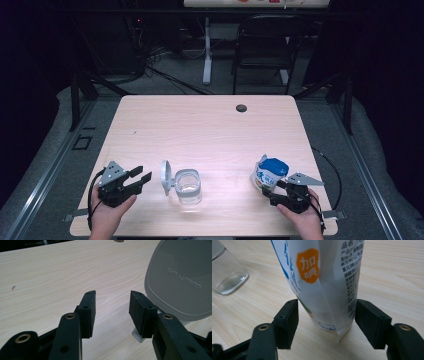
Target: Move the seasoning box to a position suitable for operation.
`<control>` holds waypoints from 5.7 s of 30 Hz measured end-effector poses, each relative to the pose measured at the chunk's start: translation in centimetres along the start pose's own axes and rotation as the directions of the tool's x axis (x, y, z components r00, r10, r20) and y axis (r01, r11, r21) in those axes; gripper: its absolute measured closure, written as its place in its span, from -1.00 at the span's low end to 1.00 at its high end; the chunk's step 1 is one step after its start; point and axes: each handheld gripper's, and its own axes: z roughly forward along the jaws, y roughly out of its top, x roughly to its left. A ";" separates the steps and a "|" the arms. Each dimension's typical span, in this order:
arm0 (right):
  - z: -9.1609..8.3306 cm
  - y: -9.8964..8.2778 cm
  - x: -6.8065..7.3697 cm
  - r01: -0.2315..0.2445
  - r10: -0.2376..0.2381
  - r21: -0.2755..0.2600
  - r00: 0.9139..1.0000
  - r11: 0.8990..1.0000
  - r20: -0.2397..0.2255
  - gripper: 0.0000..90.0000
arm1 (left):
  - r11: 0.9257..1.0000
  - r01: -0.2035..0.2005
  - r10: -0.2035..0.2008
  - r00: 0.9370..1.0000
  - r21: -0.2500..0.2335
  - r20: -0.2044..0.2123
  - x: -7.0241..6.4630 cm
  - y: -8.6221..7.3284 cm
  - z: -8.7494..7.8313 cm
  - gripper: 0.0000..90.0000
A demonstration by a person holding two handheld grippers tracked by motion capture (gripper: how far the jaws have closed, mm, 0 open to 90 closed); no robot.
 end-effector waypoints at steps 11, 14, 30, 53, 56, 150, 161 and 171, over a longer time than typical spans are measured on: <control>0.7 0.0 0.0 0.020 -0.020 -0.020 1.000 1.000 -0.006 -0.31 | 1.000 0.006 -0.006 1.000 0.000 0.000 0.1 -0.1 0.1 0.27; 0.9 -0.1 0.0 0.029 -0.029 -0.026 1.000 0.999 -0.001 -0.31 | 1.000 0.007 -0.007 1.000 -0.003 0.001 0.1 -0.2 0.2 0.27; 2.3 -0.9 0.3 0.062 -0.063 0.017 0.998 0.998 0.030 -0.32 | 1.000 0.011 -0.011 1.000 -0.004 0.004 0.1 -0.2 0.2 0.27; 3.4 -1.1 1.0 0.126 -0.122 -0.038 0.988 0.991 0.094 -0.33 | 1.000 0.006 -0.006 1.000 0.002 0.000 0.1 -0.3 0.3 0.27; 3.4 -1.0 1.0 0.129 -0.123 -0.051 0.988 0.990 0.098 -0.33 | 1.000 0.005 -0.005 1.000 0.007 -0.001 0.1 -0.3 0.3 0.27; 2.8 -0.3 2.9 0.237 -0.219 -0.121 0.965 0.964 0.145 -0.09 | 1.000 0.019 -0.019 1.000 0.003 -0.011 0.6 -0.4 0.3 0.28; 2.0 0.0 2.9 0.263 -0.243 -0.106 0.955 0.959 0.172 -0.09 | 1.000 0.020 -0.020 1.000 0.003 -0.013 0.6 -0.5 0.3 0.27; 1.8 0.4 3.5 0.290 -0.266 -0.122 0.947 0.949 0.181 -0.09 | 1.000 0.017 -0.017 1.000 0.007 -0.014 0.8 -0.5 0.3 0.27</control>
